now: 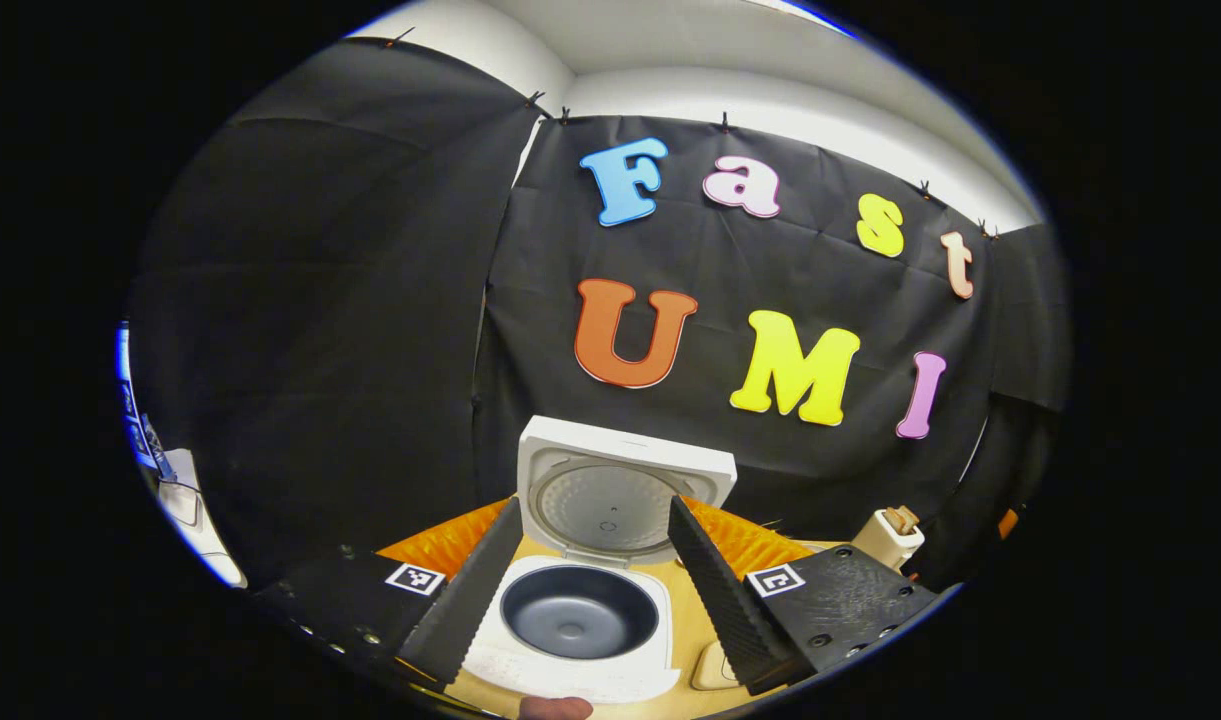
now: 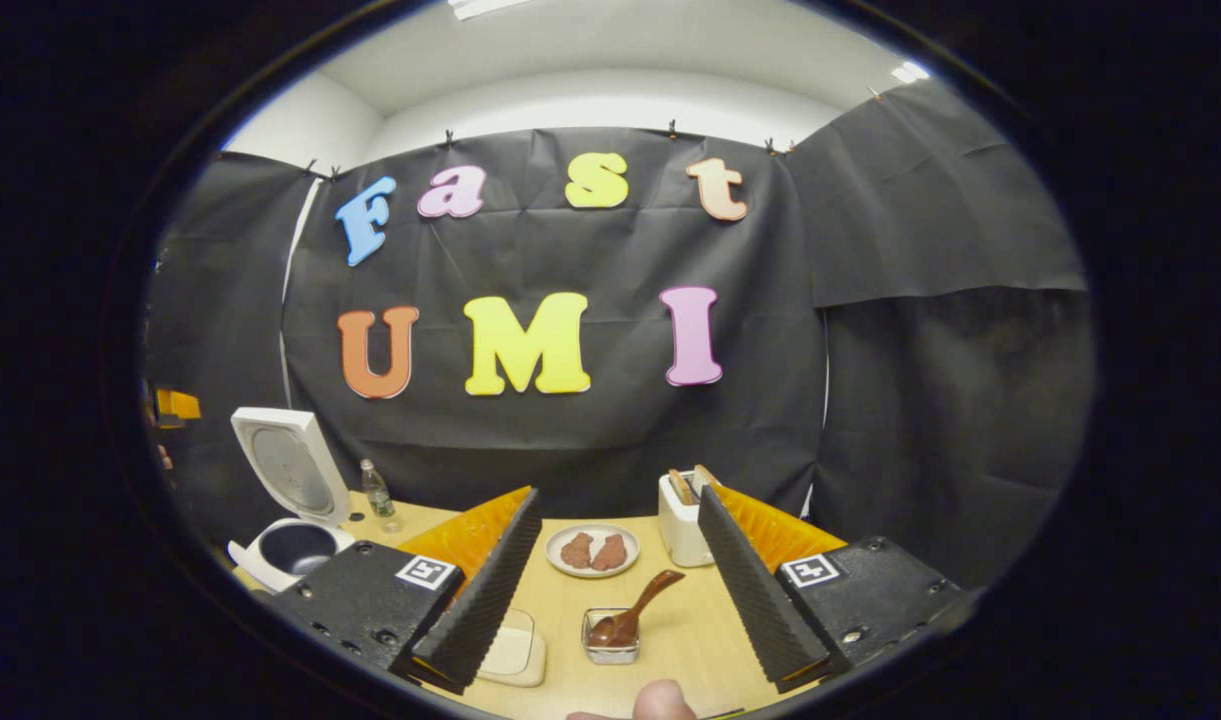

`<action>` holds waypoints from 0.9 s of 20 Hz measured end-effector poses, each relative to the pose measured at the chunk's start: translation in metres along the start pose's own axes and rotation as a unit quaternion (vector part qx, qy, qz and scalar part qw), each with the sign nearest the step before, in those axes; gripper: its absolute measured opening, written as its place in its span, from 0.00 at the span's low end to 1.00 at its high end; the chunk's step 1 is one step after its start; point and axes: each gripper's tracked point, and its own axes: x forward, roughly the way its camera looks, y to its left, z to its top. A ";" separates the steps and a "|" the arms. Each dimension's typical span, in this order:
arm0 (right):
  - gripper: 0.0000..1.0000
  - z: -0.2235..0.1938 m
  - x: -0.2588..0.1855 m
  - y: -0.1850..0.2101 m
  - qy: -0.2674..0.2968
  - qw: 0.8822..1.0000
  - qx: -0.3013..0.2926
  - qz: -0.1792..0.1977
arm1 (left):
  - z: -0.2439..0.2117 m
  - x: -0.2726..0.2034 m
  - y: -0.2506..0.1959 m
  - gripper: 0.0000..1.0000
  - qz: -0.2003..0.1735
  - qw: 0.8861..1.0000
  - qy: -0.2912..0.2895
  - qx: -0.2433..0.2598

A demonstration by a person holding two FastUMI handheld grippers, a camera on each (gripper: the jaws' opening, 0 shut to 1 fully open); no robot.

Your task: Close the left gripper, press the button to open the rice cooker; take a wooden spoon from the chopstick holder with the right hand, scoop a spoonful of rice and pour it into the rice cooker, then put the wooden spoon back into the chopstick holder.

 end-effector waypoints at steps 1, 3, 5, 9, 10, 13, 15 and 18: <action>0.97 -0.006 0.000 -0.002 0.006 1.000 0.000 0.002 | 0.003 -0.005 -0.005 0.94 -0.006 1.000 -0.006 0.001; 1.00 -0.021 0.006 -0.010 0.026 1.000 0.006 0.004 | 0.008 -0.012 -0.012 0.94 -0.011 1.000 -0.017 0.009; 0.99 -0.037 0.015 -0.017 0.044 0.999 0.012 0.006 | 0.009 -0.017 -0.020 0.94 -0.014 1.000 -0.022 0.015; 1.00 -0.077 0.041 -0.025 0.074 0.997 -0.002 0.011 | -0.002 -0.020 -0.036 0.94 -0.013 0.999 -0.015 0.035; 1.00 -0.086 0.049 -0.026 0.075 0.997 -0.015 0.013 | -0.003 -0.021 -0.042 0.94 -0.013 0.999 -0.012 0.036; 1.00 -0.121 0.078 -0.023 0.099 0.994 -0.024 0.036 | -0.006 -0.018 -0.058 0.94 -0.007 0.999 -0.011 0.037; 1.00 -0.153 0.099 -0.027 0.131 0.990 -0.014 0.043 | -0.010 -0.013 -0.073 0.94 -0.010 0.999 -0.008 0.033; 1.00 -0.209 0.131 -0.030 0.192 0.980 0.011 0.056 | -0.023 -0.004 -0.099 0.94 -0.015 0.999 0.007 0.037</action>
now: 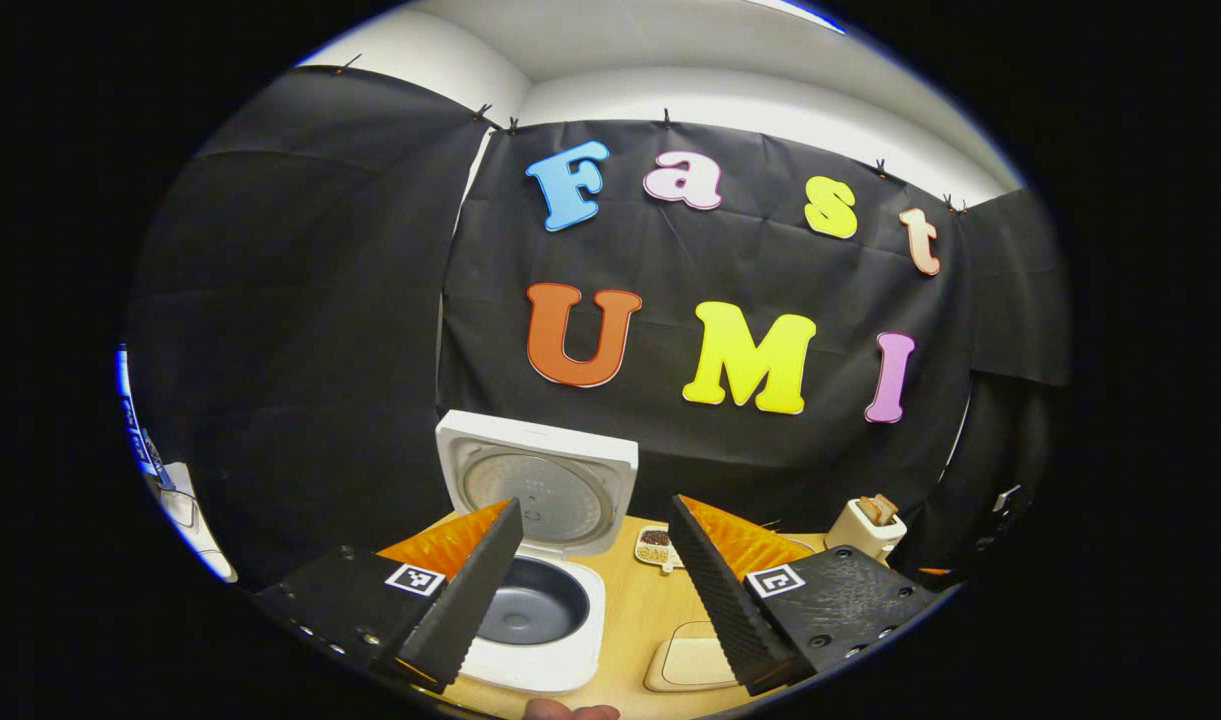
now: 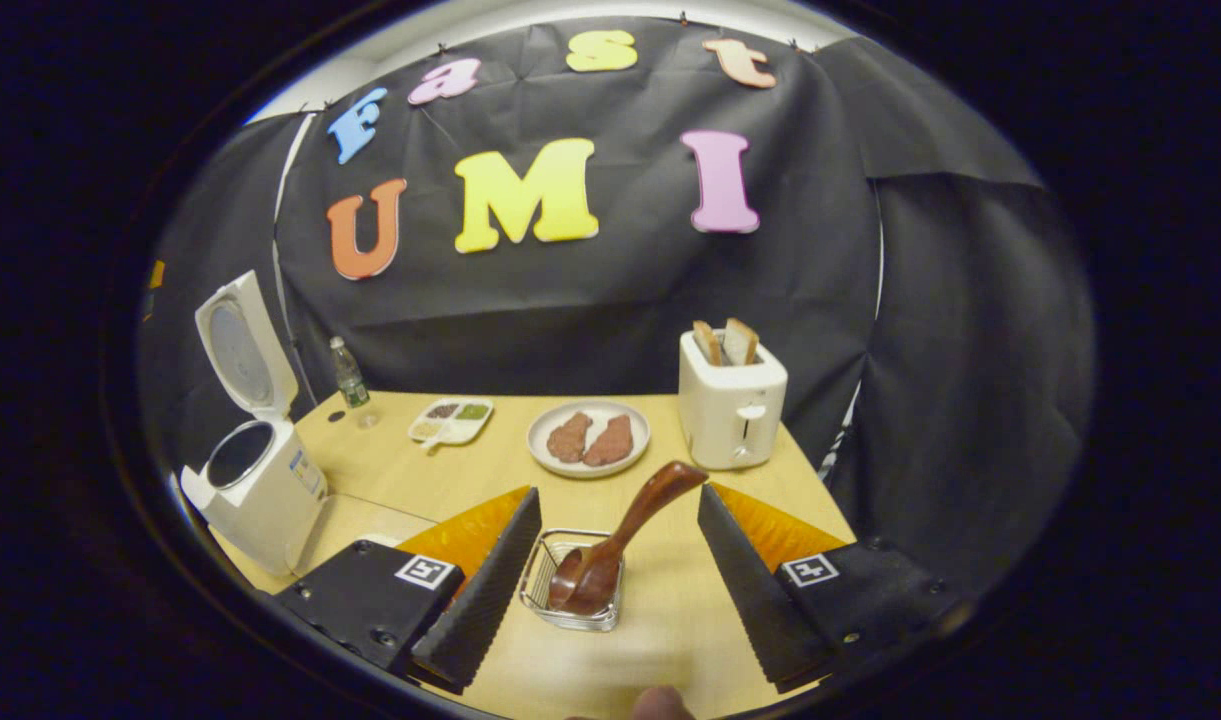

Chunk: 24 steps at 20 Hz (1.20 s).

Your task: Close the left gripper, press the button to open the rice cooker; take a wooden spoon from the chopstick holder with the right hand, scoop a spoonful of rice and pour it into the rice cooker, then put the wooden spoon back into the chopstick holder.

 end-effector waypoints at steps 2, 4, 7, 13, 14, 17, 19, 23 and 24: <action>1.00 -0.019 0.028 -0.004 0.032 0.999 0.026 0.012 | -0.005 0.004 -0.013 0.94 0.001 1.000 0.009 0.005; 0.92 -0.030 0.049 -0.006 0.053 0.997 0.046 0.017 | -0.012 0.006 -0.020 0.94 0.009 1.000 0.019 0.008; 0.72 -0.036 0.077 -0.007 0.068 0.995 0.067 0.028 | -0.018 -0.002 -0.021 0.94 0.026 0.999 0.030 0.012; 0.44 -0.036 0.081 -0.004 0.074 0.993 0.083 0.046 | -0.014 -0.021 -0.003 0.94 0.065 0.997 0.028 0.008; 0.35 -0.036 0.079 -0.003 0.075 0.993 0.084 0.046 | -0.014 -0.022 0.001 0.94 0.069 0.997 0.026 0.006; 0.28 -0.036 0.064 0.001 0.078 0.991 0.094 0.056 | -0.014 -0.025 0.003 0.94 0.068 0.997 0.023 0.004; 0.23 -0.035 0.055 0.008 0.080 0.990 0.096 0.058 | -0.012 -0.027 0.006 0.94 0.063 0.998 0.021 0.007; 0.19 -0.016 0.032 0.015 0.060 0.994 0.079 0.044 | -0.010 -0.031 0.018 0.94 0.055 0.998 0.012 0.013; 0.18 -0.008 0.025 0.017 0.053 0.995 0.072 0.040 | -0.009 -0.031 0.023 0.94 0.052 0.998 0.009 0.016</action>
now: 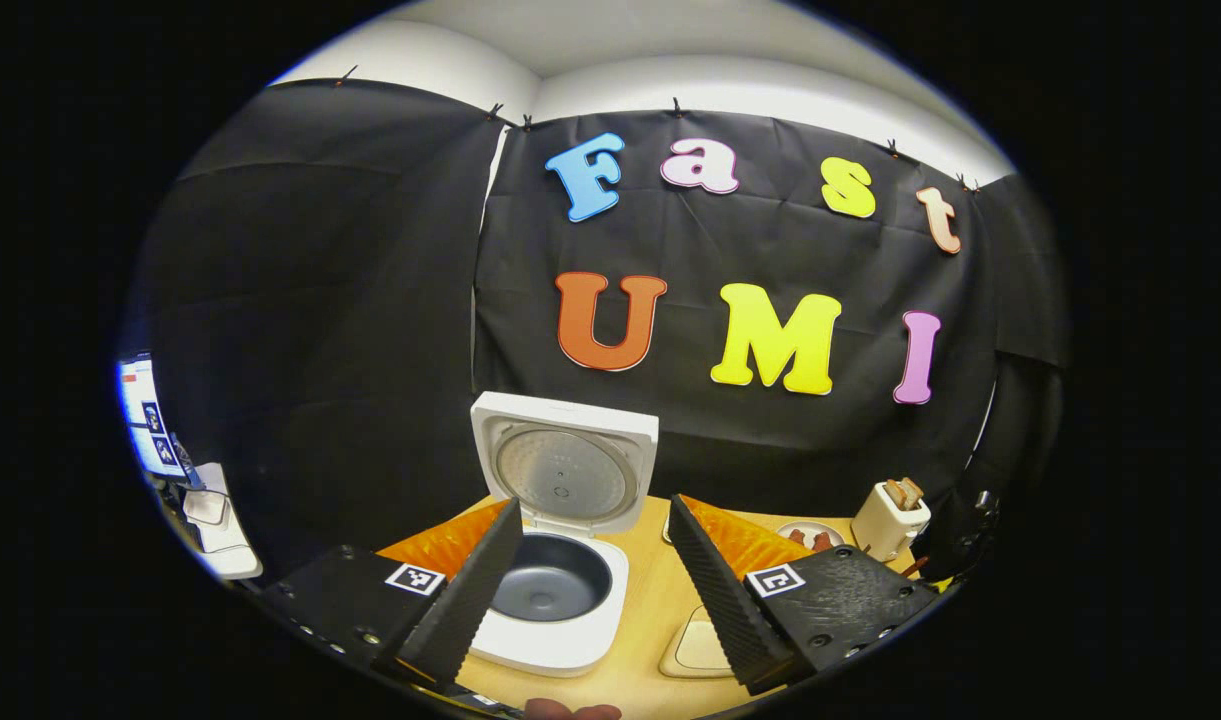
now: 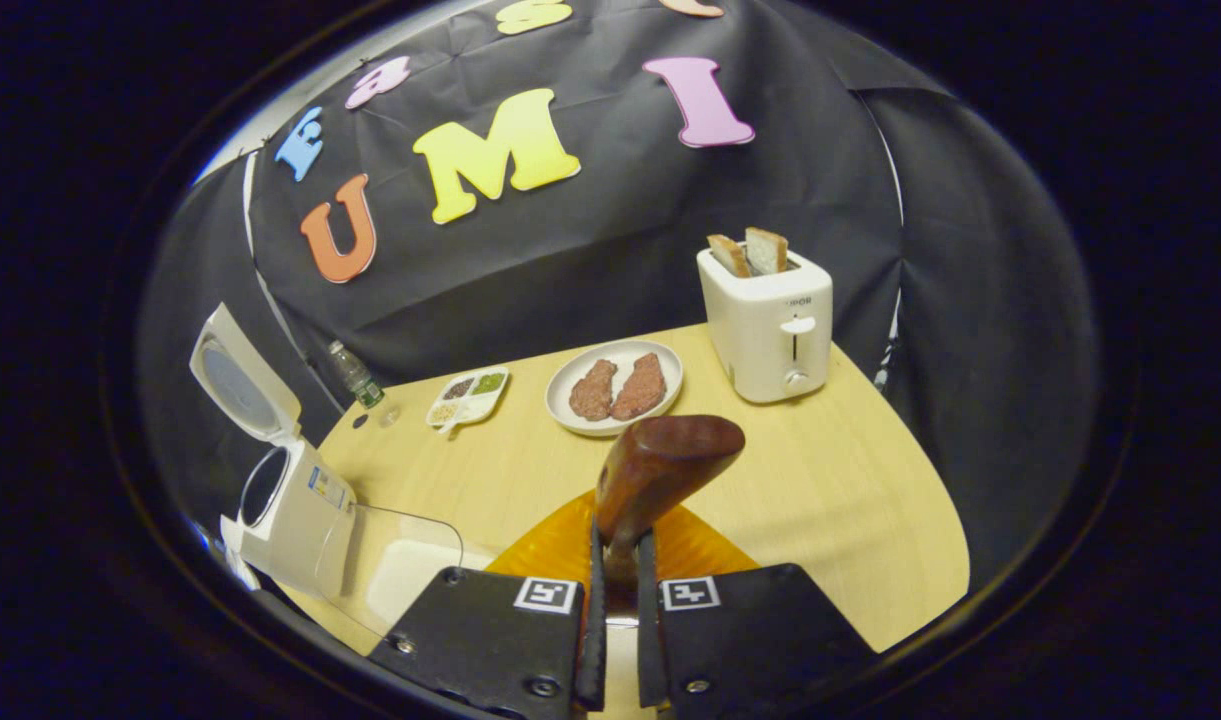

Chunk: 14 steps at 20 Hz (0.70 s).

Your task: Close the left gripper, press the button to open the rice cooker; take a wooden spoon from the chopstick holder with the right hand, scoop a spoonful of rice and pour it into the rice cooker, then put the wooden spoon back into the chopstick holder.

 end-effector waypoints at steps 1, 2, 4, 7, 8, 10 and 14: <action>0.17 0.010 -0.008 0.005 -0.010 1.000 -0.008 -0.007 | 0.001 0.000 0.004 0.94 -0.005 1.000 -0.004 0.003; 0.15 0.022 -0.017 0.008 -0.021 1.000 -0.017 -0.015 | 0.000 0.000 0.009 0.94 -0.009 1.000 -0.007 0.005; 0.13 0.047 -0.039 0.021 -0.047 0.998 -0.032 -0.028 | -0.001 0.001 0.022 0.94 -0.017 1.000 -0.014 0.011; 0.13 0.070 -0.069 0.053 -0.074 0.996 -0.044 -0.039 | 0.001 0.003 0.046 0.94 -0.026 0.999 -0.027 0.012; 0.13 0.071 -0.076 0.062 -0.072 0.995 -0.048 -0.049 | 0.003 0.003 0.055 0.94 -0.030 0.999 -0.031 0.011; 0.13 0.069 -0.086 0.092 -0.076 0.995 -0.045 -0.046 | 0.002 0.005 0.072 0.94 -0.038 0.999 -0.034 0.013; 0.13 0.047 -0.087 0.152 -0.074 0.994 -0.070 -0.035 | -0.002 0.003 0.089 0.94 -0.074 0.996 -0.027 0.034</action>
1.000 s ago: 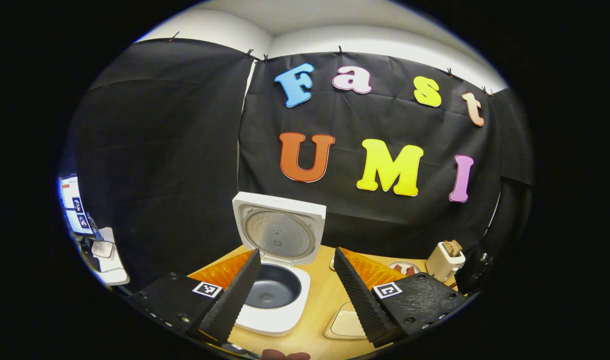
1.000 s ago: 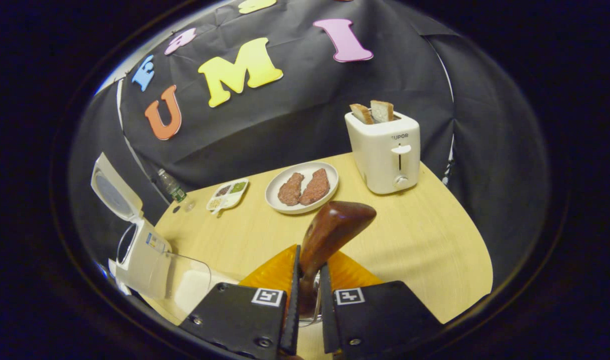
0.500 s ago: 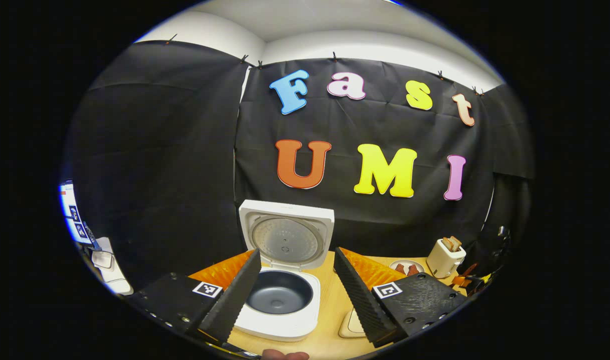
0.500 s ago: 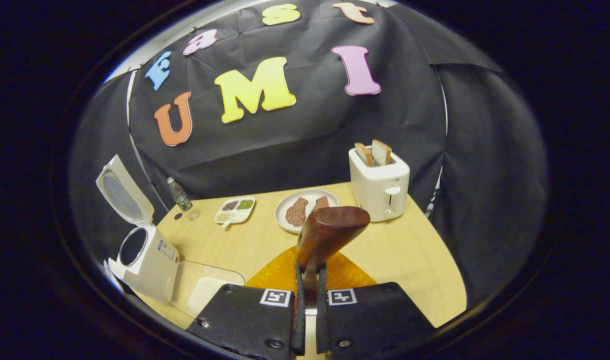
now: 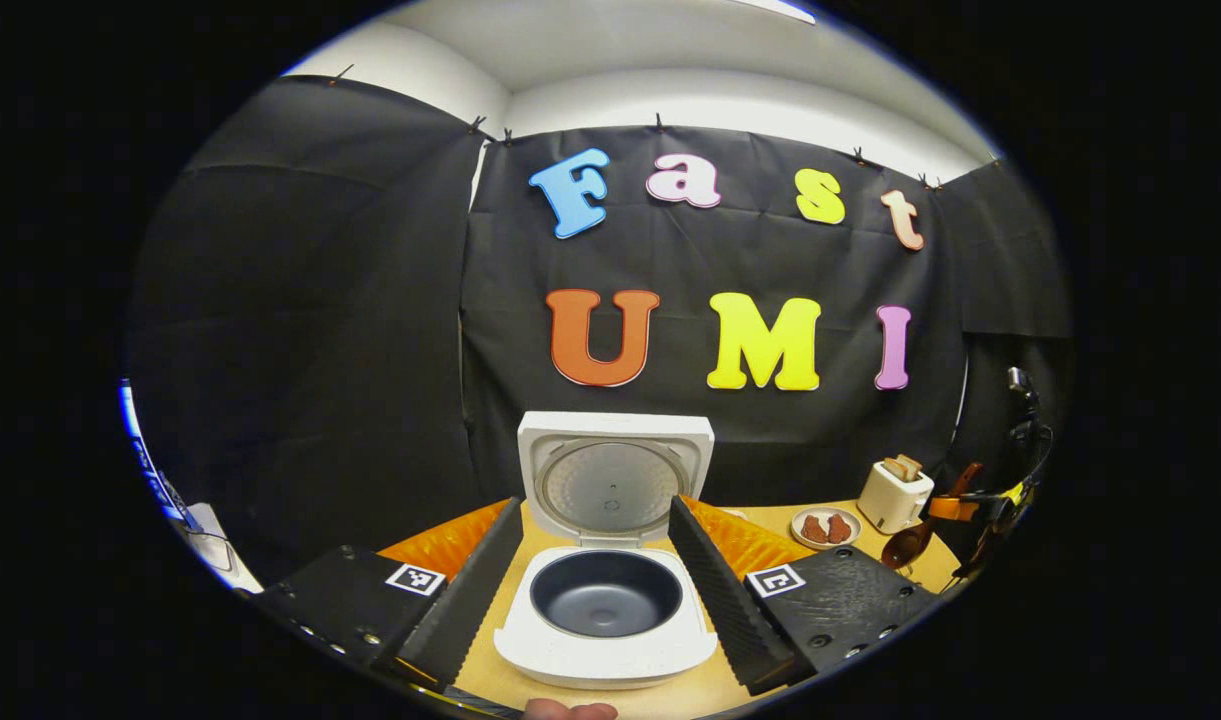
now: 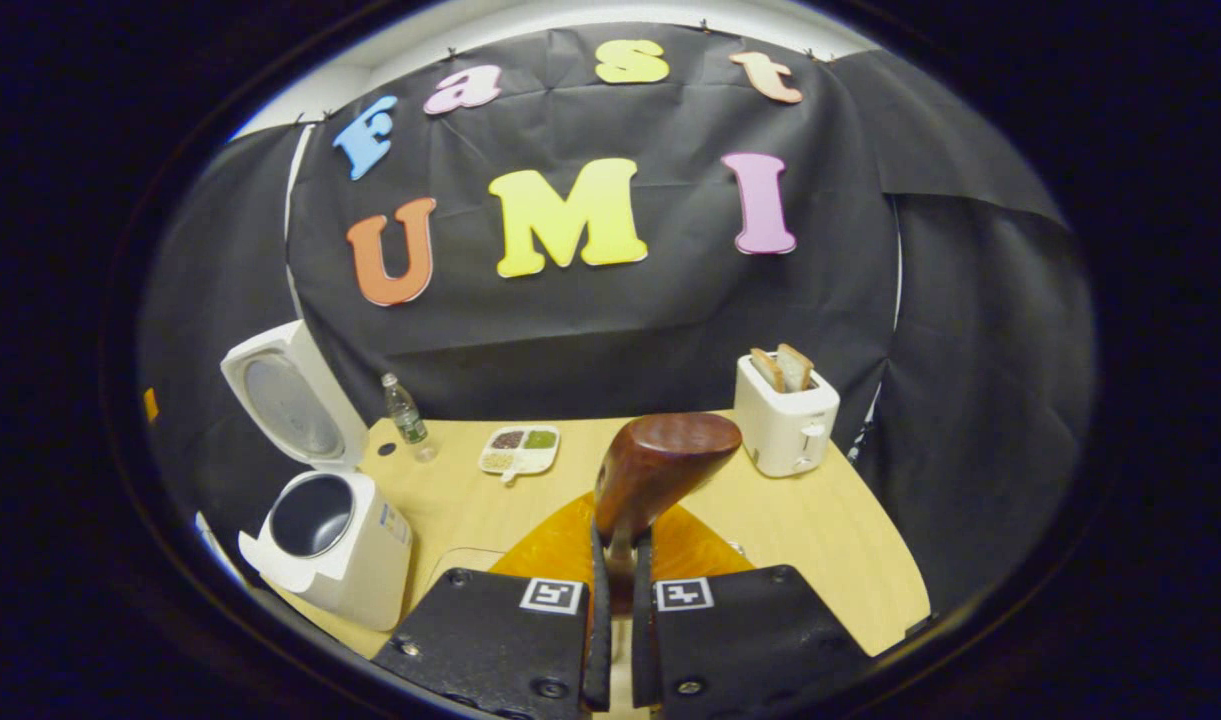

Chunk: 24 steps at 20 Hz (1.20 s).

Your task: Close the left gripper, press the button to open the rice cooker; take a wooden spoon from the chopstick holder with the right hand, scoop a spoonful of rice and pour it into the rice cooker, then put the wooden spoon back into the chopstick holder.

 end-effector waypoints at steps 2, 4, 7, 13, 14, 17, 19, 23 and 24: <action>0.13 -0.015 0.005 0.023 0.002 1.000 -0.019 -0.003 | -0.001 -0.002 0.004 0.94 -0.015 1.000 0.001 -0.002; 0.13 -0.036 0.016 0.037 0.006 0.998 -0.057 -0.017 | -0.006 -0.005 0.012 0.94 -0.021 1.000 0.005 0.002; 0.13 -0.074 0.031 0.054 0.018 0.992 -0.120 -0.028 | -0.011 -0.012 0.019 0.94 -0.032 0.999 0.010 0.007; 0.13 -0.123 0.055 0.058 0.007 0.971 -0.226 -0.073 | -0.025 -0.017 0.027 0.94 -0.042 0.998 0.037 0.018; 0.13 -0.132 0.058 0.058 0.016 0.972 -0.221 -0.076 | -0.025 -0.018 0.027 0.94 -0.042 0.998 0.039 0.018; 0.13 -0.140 0.060 0.069 0.020 0.980 -0.186 -0.068 | -0.027 -0.020 0.026 0.94 -0.042 0.998 0.045 0.019; 0.13 -0.148 0.061 0.085 0.037 0.989 -0.137 -0.040 | -0.030 -0.022 0.026 0.94 -0.042 0.998 0.047 0.020; 0.13 -0.153 0.061 0.096 0.068 0.997 -0.025 -0.002 | -0.034 -0.027 0.027 0.94 -0.034 0.998 0.054 0.023; 0.13 -0.154 0.061 0.097 0.076 0.997 0.014 0.004 | -0.034 -0.026 0.027 0.94 -0.032 0.998 0.055 0.020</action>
